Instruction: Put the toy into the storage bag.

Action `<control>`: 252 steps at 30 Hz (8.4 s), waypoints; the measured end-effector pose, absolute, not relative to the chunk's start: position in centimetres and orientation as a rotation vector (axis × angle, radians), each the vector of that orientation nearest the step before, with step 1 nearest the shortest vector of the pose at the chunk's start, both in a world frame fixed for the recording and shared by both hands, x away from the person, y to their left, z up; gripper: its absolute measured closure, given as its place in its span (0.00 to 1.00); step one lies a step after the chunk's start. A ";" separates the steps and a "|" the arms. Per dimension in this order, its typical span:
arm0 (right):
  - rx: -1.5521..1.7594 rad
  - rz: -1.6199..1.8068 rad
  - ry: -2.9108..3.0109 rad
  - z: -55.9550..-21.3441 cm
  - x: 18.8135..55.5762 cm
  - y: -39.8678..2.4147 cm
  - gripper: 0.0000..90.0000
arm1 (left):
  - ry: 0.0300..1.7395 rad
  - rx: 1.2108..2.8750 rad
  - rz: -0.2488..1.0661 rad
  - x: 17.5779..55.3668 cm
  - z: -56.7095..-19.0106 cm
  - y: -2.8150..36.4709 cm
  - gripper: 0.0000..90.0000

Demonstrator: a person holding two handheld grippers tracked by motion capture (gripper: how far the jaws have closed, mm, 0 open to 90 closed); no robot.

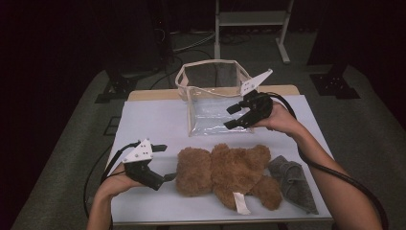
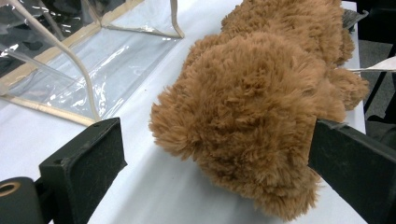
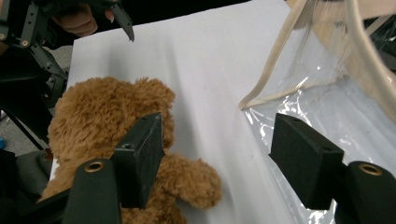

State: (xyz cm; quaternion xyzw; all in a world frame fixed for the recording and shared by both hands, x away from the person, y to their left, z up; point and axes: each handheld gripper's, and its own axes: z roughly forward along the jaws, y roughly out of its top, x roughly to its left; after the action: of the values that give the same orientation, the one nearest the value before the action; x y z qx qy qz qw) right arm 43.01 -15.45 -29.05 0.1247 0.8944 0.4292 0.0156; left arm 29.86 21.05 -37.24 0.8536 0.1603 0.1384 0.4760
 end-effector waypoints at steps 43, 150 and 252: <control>0.436 1.160 2.748 -27.1 50.9 -12.9 0.70 | 0.405 2.065 0.325 29.5 -37.2 22.5 0.03; 0.188 1.123 2.937 -34.3 33.8 -11.9 0.29 | 0.384 2.092 0.327 28.9 -37.1 22.8 0.03; 0.196 1.038 2.970 -35.7 34.1 -12.0 0.69 | 0.438 2.088 0.350 29.1 -37.6 24.6 0.03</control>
State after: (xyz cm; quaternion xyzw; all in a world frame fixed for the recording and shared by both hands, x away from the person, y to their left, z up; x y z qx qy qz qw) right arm 34.05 -11.97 -35.73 0.0621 0.9422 0.3293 -0.0055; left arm 29.05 24.59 -37.64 0.8522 0.1789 0.1430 0.4704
